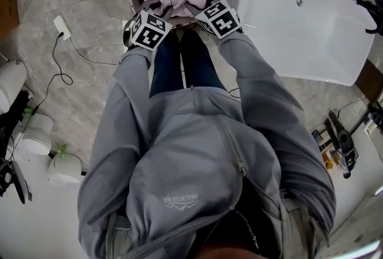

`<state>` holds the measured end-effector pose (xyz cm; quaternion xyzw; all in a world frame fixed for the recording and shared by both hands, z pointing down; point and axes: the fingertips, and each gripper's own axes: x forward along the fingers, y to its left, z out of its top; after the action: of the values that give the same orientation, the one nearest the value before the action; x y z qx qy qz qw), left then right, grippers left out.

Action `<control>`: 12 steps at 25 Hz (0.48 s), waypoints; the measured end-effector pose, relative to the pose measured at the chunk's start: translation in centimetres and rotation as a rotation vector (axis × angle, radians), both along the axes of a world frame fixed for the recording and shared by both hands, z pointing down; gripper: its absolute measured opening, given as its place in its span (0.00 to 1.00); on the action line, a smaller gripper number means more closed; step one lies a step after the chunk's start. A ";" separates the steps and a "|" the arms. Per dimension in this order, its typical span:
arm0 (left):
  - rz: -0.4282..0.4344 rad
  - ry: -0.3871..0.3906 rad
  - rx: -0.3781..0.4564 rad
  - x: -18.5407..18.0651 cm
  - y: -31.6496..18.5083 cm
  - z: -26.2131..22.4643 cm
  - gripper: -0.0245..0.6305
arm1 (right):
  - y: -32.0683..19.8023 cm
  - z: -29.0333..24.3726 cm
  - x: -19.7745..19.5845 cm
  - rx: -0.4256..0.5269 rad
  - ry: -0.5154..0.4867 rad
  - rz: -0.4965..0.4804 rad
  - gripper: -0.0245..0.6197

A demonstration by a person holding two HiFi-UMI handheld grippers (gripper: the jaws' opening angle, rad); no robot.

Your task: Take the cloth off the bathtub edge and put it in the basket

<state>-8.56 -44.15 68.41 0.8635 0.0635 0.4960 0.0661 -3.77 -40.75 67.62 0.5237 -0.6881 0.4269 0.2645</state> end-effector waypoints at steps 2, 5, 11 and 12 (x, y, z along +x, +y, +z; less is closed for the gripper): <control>0.002 -0.073 -0.005 -1.3 0.1 1.7 0.21 | 0.6 1.2 0.3 -0.056 -0.024 0.023 0.22; -0.027 -0.125 -0.014 -3.2 -0.3 3.0 0.30 | 1.1 1.9 0.7 -0.095 -0.023 0.046 0.23; -0.069 -0.126 -0.027 -4.1 -0.5 2.9 0.34 | 1.1 1.8 1.1 -0.093 0.021 0.045 0.26; -0.068 -0.121 -0.026 -3.9 -0.5 2.8 0.34 | 1.1 1.8 1.1 -0.093 0.022 0.042 0.27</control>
<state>-12.47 -44.67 71.22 0.8327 0.0368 0.5438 0.0979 -2.69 -39.63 69.38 0.5298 -0.6535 0.4582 0.2869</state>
